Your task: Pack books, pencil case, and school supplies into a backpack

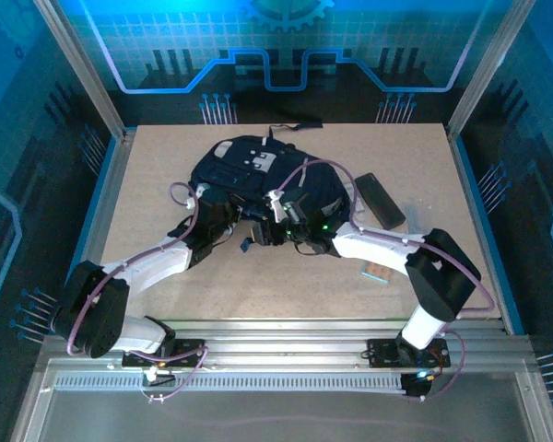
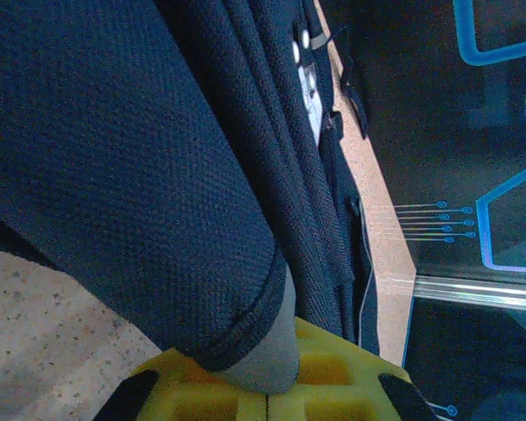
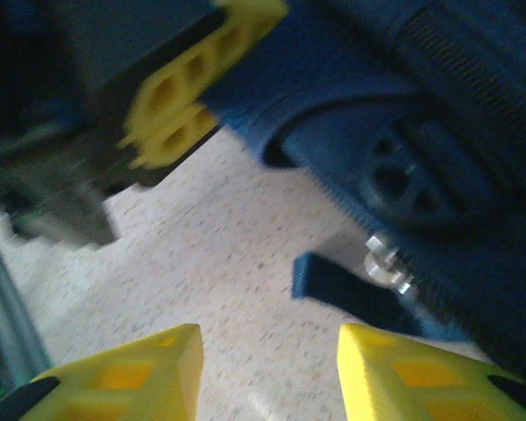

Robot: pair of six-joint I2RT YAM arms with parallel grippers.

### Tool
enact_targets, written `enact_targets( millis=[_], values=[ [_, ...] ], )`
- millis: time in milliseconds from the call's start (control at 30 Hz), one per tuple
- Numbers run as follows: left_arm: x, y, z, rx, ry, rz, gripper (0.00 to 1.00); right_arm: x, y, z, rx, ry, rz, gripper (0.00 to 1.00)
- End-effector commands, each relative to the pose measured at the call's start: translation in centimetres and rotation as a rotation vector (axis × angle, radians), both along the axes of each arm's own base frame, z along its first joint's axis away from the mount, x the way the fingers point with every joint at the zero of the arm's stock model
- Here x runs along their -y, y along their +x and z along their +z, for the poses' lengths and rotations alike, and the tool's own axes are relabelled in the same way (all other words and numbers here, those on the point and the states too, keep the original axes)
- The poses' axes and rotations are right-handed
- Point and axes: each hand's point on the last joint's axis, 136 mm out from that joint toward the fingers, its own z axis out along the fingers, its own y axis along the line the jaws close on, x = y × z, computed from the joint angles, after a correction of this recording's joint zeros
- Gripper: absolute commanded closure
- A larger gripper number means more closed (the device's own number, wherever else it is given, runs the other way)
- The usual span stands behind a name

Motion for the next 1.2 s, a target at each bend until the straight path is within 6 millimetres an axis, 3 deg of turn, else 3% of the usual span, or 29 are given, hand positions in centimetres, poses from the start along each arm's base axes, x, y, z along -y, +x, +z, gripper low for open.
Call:
enact_targets(
  millis=[0,200,400,667,800,933,1167],
  values=[
    [1.7,0.8,7.4,0.186,-0.119,-0.028,1.00,0.5,2.8,0.3,0.062,-0.018,-0.127,0.53],
    [1.4,0.5,8.1,0.206,-0.105,-0.019,1.00,2.8,3.0,-0.3,0.093,-0.128,-0.205,0.48],
    [1.7,0.6,8.1,0.203,-0.107,-0.028,1.00,2.8,4.2,-0.9,0.119,-0.190,-0.218,0.38],
    [1.4,0.4,8.6,0.212,-0.102,-0.024,1.00,3.1,6.2,-1.3,0.170,-0.306,-0.311,0.38],
    [1.4,0.3,8.9,0.214,-0.093,-0.025,1.00,5.9,6.6,-1.5,0.191,-0.476,-0.441,0.42],
    [1.3,0.4,8.9,0.215,-0.082,-0.022,1.00,7.2,6.6,-1.4,0.191,-0.471,-0.484,0.42],
    [1.3,0.3,9.2,0.212,-0.065,-0.033,1.00,6.3,7.7,-1.4,0.189,-0.493,-0.471,0.41]
  ],
)
